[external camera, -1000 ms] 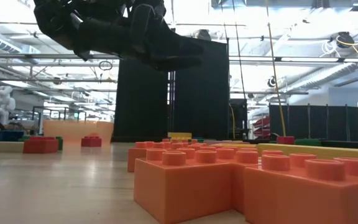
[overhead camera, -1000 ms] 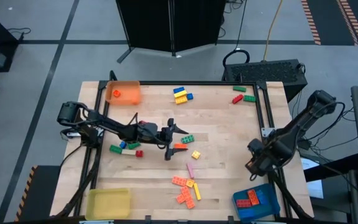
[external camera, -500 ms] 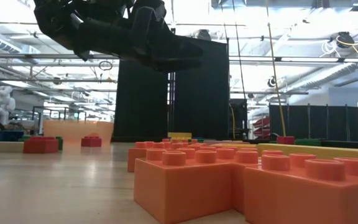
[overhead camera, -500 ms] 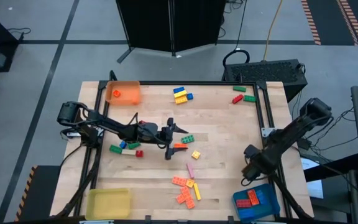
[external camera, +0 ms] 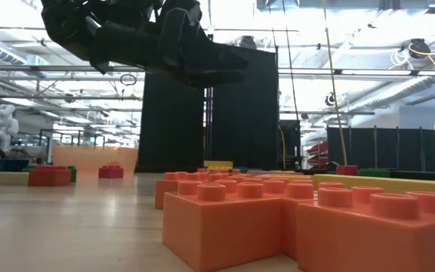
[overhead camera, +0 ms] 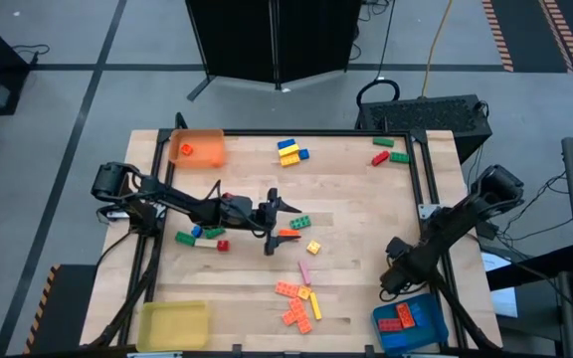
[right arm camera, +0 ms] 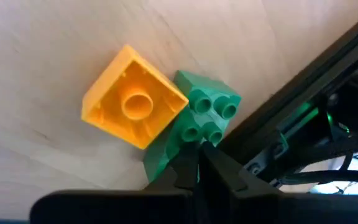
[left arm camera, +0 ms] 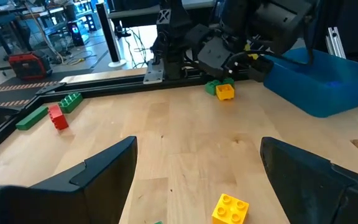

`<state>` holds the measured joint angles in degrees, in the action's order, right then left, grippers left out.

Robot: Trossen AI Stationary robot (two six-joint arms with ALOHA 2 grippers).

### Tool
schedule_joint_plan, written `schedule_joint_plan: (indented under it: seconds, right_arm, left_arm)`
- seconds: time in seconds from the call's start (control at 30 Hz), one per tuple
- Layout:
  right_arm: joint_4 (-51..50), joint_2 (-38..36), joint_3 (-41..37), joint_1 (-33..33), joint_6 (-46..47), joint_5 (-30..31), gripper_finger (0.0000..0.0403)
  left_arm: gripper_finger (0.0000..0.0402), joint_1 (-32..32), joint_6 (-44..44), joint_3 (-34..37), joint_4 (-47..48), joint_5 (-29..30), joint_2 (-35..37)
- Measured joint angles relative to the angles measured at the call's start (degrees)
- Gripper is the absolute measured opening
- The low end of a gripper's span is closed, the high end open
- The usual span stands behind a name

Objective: Sort blocks by size
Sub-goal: Put the green 8 stud game piece into the blue bin

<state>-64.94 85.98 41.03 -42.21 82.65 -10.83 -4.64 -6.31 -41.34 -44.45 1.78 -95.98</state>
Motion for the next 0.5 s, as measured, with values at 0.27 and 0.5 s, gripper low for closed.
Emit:
schedule_joint_plan:
  seconds: [0.27,0.5]
  right_arm:
    - [1.83,-0.76,0.05,3.6,-1.22,5.96,0.0008]
    - [3.38,-0.8,2.4,7.87,-6.89,12.16,0.0008]
  left_arm:
    - [0.0341,0.0,0.0,0.0,0.01,0.02,0.0]
    - [0.0341,0.0,-0.02,0.0,0.01,0.04,0.0]
